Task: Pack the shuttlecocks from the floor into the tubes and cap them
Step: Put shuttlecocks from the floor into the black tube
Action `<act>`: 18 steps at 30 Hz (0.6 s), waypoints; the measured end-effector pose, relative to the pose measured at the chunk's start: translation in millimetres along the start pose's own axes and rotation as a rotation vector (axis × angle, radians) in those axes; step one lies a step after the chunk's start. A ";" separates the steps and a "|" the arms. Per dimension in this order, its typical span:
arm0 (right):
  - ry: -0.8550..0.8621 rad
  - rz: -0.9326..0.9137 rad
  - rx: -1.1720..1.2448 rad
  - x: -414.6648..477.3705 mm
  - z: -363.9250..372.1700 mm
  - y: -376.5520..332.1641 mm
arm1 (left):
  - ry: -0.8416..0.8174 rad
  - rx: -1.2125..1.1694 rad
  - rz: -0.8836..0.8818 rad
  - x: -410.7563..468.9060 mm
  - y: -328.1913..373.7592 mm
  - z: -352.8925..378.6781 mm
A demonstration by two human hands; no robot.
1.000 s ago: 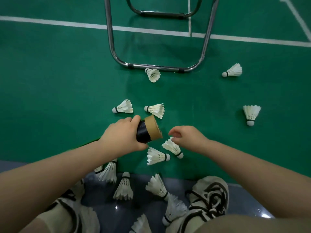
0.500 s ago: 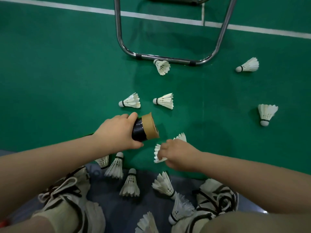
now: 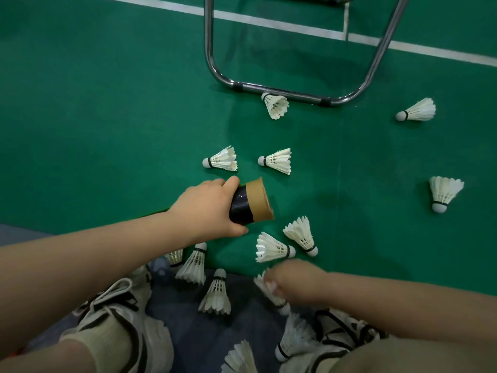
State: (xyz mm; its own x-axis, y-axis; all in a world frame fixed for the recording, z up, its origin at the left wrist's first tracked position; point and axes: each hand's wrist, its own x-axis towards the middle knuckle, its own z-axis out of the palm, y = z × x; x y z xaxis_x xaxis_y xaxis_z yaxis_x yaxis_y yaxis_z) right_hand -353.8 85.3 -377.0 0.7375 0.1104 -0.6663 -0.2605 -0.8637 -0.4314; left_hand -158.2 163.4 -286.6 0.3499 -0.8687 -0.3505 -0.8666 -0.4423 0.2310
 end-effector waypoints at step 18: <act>-0.021 0.162 0.157 -28.1 -3.7 10.0 | 0.008 -0.054 -0.044 7.3 0.5 -2.0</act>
State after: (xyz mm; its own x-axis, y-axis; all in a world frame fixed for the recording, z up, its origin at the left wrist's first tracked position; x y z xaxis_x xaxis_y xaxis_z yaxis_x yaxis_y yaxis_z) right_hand -374.9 71.7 -360.3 0.6654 -0.0118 -0.7464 -0.4691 -0.7843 -0.4059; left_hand -155.3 156.5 -287.2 0.3901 -0.8498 -0.3545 -0.8300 -0.4912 0.2641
